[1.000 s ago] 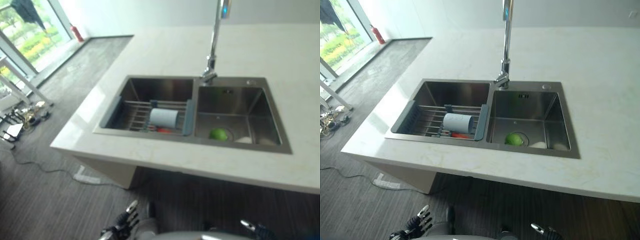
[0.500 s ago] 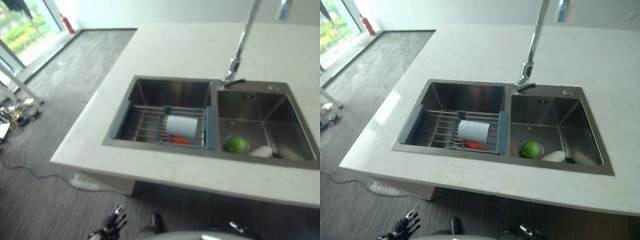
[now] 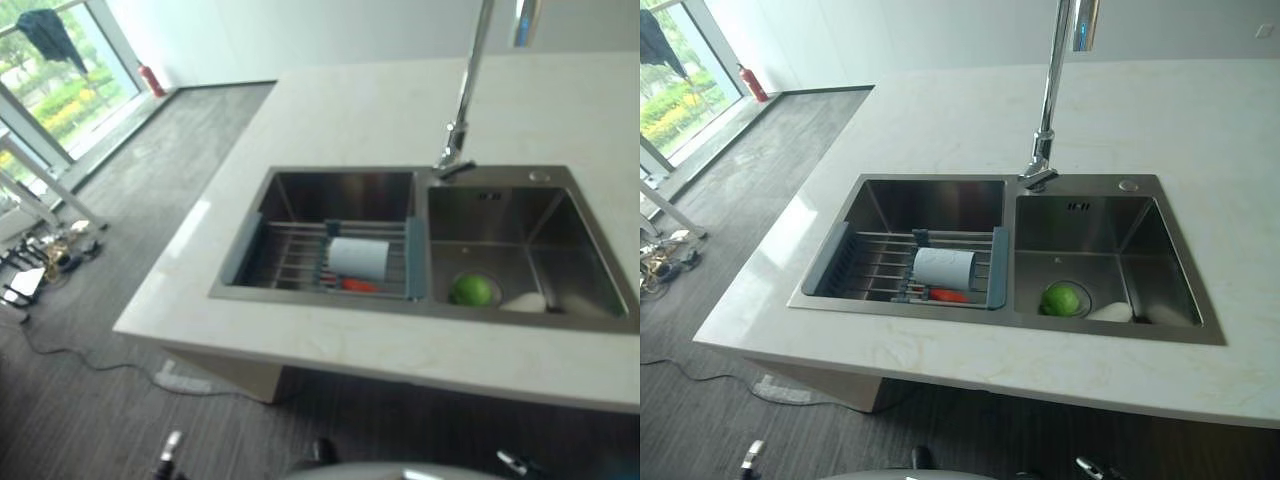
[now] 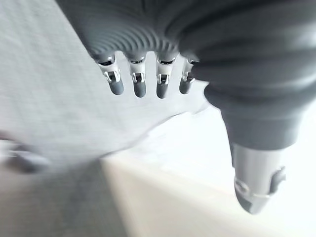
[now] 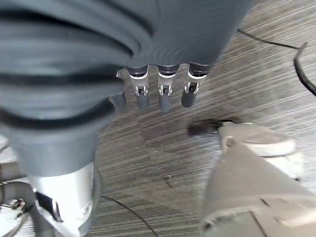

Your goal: Place the dishes in the dishwasher.

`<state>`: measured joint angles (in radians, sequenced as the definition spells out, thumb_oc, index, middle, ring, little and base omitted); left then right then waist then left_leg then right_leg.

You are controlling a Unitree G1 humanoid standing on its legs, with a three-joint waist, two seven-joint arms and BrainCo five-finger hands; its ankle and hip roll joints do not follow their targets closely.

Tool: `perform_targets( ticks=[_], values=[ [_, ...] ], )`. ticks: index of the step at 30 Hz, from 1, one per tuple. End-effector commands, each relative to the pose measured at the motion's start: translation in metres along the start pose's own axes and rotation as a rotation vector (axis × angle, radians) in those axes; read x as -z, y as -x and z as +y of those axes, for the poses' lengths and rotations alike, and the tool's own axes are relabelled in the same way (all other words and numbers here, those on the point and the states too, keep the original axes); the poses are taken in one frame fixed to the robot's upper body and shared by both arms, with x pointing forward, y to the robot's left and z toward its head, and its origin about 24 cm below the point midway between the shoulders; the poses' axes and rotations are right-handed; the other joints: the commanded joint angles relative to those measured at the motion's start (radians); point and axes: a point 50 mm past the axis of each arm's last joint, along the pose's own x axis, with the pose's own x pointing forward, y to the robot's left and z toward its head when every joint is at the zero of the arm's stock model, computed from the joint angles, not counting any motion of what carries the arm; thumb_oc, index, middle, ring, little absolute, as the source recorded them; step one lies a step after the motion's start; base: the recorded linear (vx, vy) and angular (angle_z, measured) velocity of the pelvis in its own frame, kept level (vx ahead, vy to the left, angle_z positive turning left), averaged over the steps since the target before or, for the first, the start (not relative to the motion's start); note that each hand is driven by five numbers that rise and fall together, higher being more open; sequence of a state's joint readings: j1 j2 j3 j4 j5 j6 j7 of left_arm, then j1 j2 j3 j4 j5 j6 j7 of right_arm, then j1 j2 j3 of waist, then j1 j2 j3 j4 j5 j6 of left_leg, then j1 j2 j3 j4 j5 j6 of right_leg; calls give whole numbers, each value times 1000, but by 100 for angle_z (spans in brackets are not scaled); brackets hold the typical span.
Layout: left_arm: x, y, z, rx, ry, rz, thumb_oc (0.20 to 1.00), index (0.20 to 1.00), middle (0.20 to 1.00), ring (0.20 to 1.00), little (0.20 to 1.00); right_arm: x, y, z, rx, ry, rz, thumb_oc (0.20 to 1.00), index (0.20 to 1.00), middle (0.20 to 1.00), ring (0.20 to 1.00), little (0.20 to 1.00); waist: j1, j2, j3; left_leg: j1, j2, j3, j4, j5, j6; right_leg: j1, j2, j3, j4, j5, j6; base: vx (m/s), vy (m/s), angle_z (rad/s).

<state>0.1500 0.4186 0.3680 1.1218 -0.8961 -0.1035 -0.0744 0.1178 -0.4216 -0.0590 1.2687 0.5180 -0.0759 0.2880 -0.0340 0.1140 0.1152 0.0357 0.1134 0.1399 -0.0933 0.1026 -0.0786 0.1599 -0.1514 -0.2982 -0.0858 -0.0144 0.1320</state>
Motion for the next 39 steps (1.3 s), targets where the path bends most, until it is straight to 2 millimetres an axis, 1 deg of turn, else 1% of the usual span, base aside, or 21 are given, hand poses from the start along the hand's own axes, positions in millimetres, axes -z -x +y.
perform_targets(
  ticks=[1, 2, 4, 7, 8, 10, 11, 12, 13, 14, 15, 17, 20, 21, 23, 27, 28, 29, 32, 34, 39],
  values=[
    [-80, -4, -28, -17, -63, -371, 1000, 1000, 1000, 1000, 1000, -8, -6, 14, -19, -137, -65, 1000, 1000, 1000, 1000, 1000, 28, -17, 60, 18, 1, -13, 60, -144, 4, -81, -61, -26, 128, -95, -1, -51, 2, -1],
    [-92, -3, -31, -38, -89, -422, 1000, 1000, 1000, 1000, 1000, -6, -6, 14, -14, -144, -64, 1000, 1000, 1000, 1000, 1000, 30, -15, 59, 17, 1, -13, 60, -144, 4, -81, -62, -28, 128, -95, -1, -50, -5, 1],
    [-148, 13, -38, -163, -227, -680, 1000, 1000, 1000, 1000, 1000, 2, -4, 13, -1, -170, -60, 1000, 1000, 1000, 1000, 1000, 38, -7, 57, 18, 1, -14, 59, -144, 5, -79, -62, -32, 125, -95, 3, -10, -9, 2],
    [-221, 47, -47, -216, -277, -996, 1000, 1000, 1000, 1000, 1000, 8, -3, 14, 0, -175, -58, 1000, 1000, 1000, 1000, 1000, 39, -6, 51, 22, 2, -8, 57, -146, 6, -76, -58, -32, 117, -92, 6, 2, -14, -1],
    [-253, 71, -59, -165, -279, -1166, 1000, 1000, 1000, 1000, 1000, 10, -3, 15, 1, -181, -56, 1000, 1000, 1000, 1000, 1000, 38, -7, 51, 30, 4, -1, 56, -150, 5, -69, -57, -33, 114, -93, 8, 2, -43, -3],
    [-283, 104, -84, 5, -289, -1362, 1000, 1000, 1000, 1000, 1000, 11, -3, 16, 0, -197, -57, 1000, 1000, 1000, 1000, 1000, 34, -12, 44, 30, 4, 7, 56, -150, 6, -69, -55, -31, 108, -86, 11, -26, -67, -4],
    [-300, 141, -120, 295, -273, -1500, 1000, 1000, 1000, 1000, 1000, 14, -3, 19, -6, -248, -63, 1000, 1000, 1000, 1000, 1000, 31, -18, 39, 37, 5, 17, 56, -156, 5, -62, -54, -29, 104, -87, 14, -51, -90, -5],
    [-298, 163, -154, 507, -305, -1521, 1000, 1000, 1000, 1000, 1000, 14, -4, 21, -10, -288, -60, 1000, 1000, 1000, 1000, 1000, 26, -23, 34, 42, 4, 20, 51, -157, 3, -57, -50, -32, 96, -83, 15, -24, -89, -2],
    [-288, 176, -181, 639, -397, -1519, 1000, 1000, 1000, 1000, 1000, 15, -5, 24, -11, -305, -48, 1000, 1000, 1000, 1000, 1000, 20, -28, 27, 44, 2, 25, 44, -151, 3, -57, -49, -33, 87, -70, 19, 46, -53, -7],
    [-280, 182, -197, 664, -472, -1524, 1000, 1000, 1000, 1000, 1000, 17, -5, 26, -12, -299, -37, 1000, 1000, 1000, 1000, 1000, 14, -30, 24, 53, 1, 32, 36, -147, 5, -53, -48, -30, 83, -64, 23, 151, -43, -27],
    [-262, 196, -237, 738, -695, -1545, 1000, 1000, 1000, 1000, 1000, 16, -7, 33, -29, -277, -28, 1000, 1000, 1000, 1000, 1000, -11, -36, 14, 66, 5, 49, 34, -144, 11, -57, -44, 0, 92, -61, 27, 153, -29, -62],
    [-239, 216, -276, 963, -824, -1487, 1000, 1000, 1000, 1000, 1000, 11, -8, 34, -47, -259, -41, 1000, 1000, 1000, 1000, 1000, -34, -36, 15, 74, 6, 62, 38, -151, 14, -58, -40, 18, 91, -61, 29, 72, -15, -66],
    [-228, 219, -291, 1003, -906, -1455, 1000, 1000, 1000, 1000, 1000, 12, -8, 32, -44, -255, -27, 1000, 1000, 1000, 1000, 1000, -53, -36, 13, 86, 2, 72, 31, -154, 16, -54, -36, 30, 78, -54, 34, 22, -15, -20],
    [-224, 219, -301, 1022, -983, -1432, 1000, 1000, 1000, 1000, 1000, 15, -7, 30, -31, -265, -9, 1000, 1000, 1000, 1000, 1000, -67, -38, 11, 92, 1, 82, 30, -153, 15, -52, -33, 41, 69, -45, 38, 47, -30, -6],
    [-219, 218, -314, 1026, -1026, -1382, 1000, 1000, 1000, 1000, 1000, 20, -6, 26, -8, -269, 22, 1000, 1000, 1000, 1000, 1000, -85, -40, 9, 94, 3, 93, 36, -152, 16, -57, -32, 57, 66, -34, 41, 50, -35, -7],
    [-217, 202, -328, 996, -1073, -1256, 1000, 1000, 1000, 1000, 1000, 25, -3, 22, 3, -284, 30, 1000, 1000, 1000, 1000, 1000, -116, -38, 9, 96, 5, 118, 48, -156, 17, -65, -31, 78, 66, -26, 46, 11, -22, -27],
    [-217, 199, -329, 979, -1091, -1242, 1000, 1000, 1000, 1000, 1000, 26, -3, 22, 2, -283, 29, 1000, 1000, 1000, 1000, 1000, -120, -38, 9, 96, 4, 121, 50, -156, 17, -66, -30, 81, 65, -25, 47, 38, -24, -26],
    [-218, 185, -331, 926, -1160, -1198, 1000, 1000, 1000, 1000, 1000, 27, -2, 20, 2, -293, 23, 1000, 1000, 1000, 1000, 1000, -138, -35, 8, 100, 4, 134, 54, -159, 18, -69, -30, 94, 62, -18, 50, 40, -25, -33],
    [-219, 176, -333, 891, -1233, -1166, 1000, 1000, 1000, 1000, 1000, 22, -2, 22, -34, -331, -20, 1000, 1000, 1000, 1000, 1000, -154, -32, 6, 100, 3, 147, 56, -158, 16, -73, -31, 107, 56, -10, 55, 34, -18, -17],
    [-220, 171, -334, 806, -1389, -1200, 1000, 1000, 1000, 1000, 1000, 20, -2, 23, -50, -331, -40, 1000, 1000, 1000, 1000, 1000, -170, -28, 8, 100, 3, 159, 60, -159, 16, -80, -33, 119, 59, -7, 57, 0, 0, 0],
    [-222, 160, -334, 768, -1553, -1106, 1000, 1000, 1000, 1000, 1000, 20, 0, 18, -55, -325, -63, 1000, 1000, 1000, 1000, 1000, -194, -11, 9, 104, -1, 182, 64, -165, 13, -81, -37, 130, 49, 2, 65, 37, 2, -11]
  ],
)
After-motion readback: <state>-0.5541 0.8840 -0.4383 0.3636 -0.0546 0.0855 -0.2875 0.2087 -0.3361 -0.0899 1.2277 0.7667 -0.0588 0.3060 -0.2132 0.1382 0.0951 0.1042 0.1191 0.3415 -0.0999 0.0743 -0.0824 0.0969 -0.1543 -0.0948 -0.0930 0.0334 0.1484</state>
